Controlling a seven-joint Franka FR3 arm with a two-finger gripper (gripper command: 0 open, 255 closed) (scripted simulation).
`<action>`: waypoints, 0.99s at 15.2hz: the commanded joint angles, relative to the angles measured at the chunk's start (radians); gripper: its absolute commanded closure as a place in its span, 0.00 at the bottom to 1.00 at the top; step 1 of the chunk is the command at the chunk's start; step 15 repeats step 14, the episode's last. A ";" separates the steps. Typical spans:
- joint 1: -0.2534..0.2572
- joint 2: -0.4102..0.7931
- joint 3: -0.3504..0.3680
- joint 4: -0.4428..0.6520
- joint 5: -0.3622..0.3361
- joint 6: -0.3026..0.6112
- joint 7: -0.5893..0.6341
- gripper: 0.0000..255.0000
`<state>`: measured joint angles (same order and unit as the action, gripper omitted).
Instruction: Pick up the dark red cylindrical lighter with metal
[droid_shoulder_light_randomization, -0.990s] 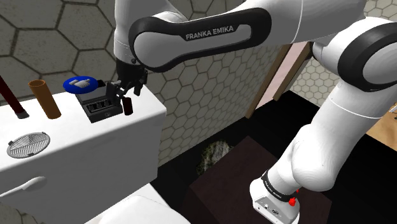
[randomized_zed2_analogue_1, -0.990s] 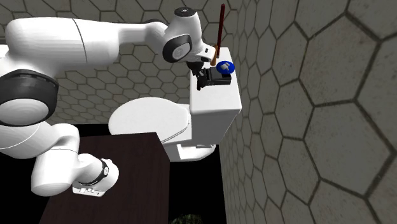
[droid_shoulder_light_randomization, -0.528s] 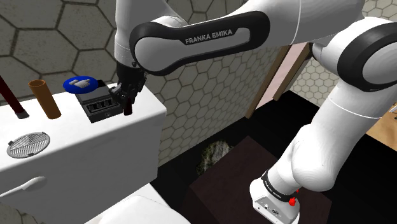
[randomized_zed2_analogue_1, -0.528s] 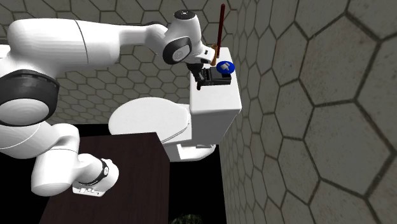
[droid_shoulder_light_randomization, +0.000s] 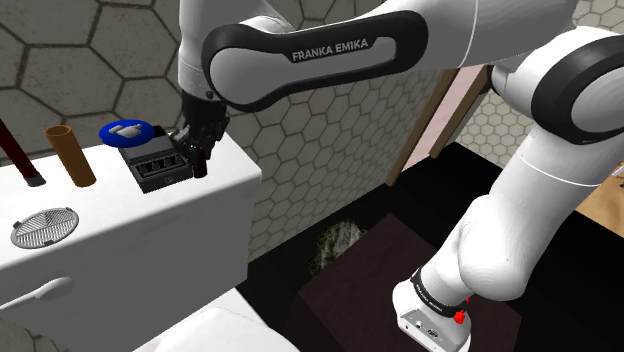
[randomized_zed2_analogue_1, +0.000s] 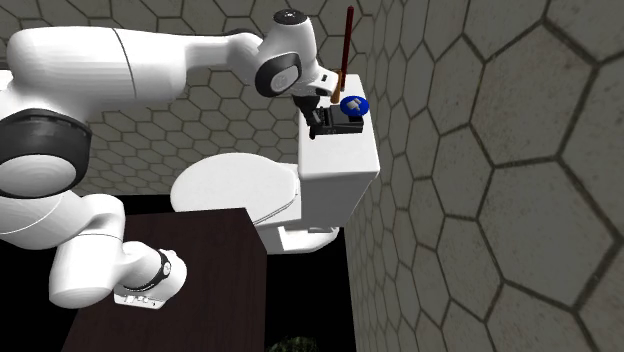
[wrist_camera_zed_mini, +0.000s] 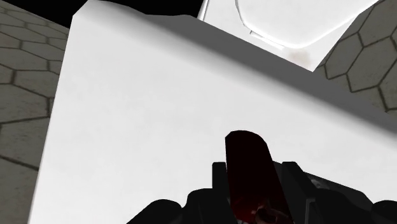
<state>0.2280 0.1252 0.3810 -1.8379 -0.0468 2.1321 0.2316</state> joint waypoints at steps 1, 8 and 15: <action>-0.001 -0.007 0.000 0.017 0.004 -0.024 -0.003 1.00; -0.001 -0.020 0.002 0.096 0.011 -0.115 -0.007 1.00; 0.000 -0.022 0.002 0.149 0.012 -0.170 -0.008 1.00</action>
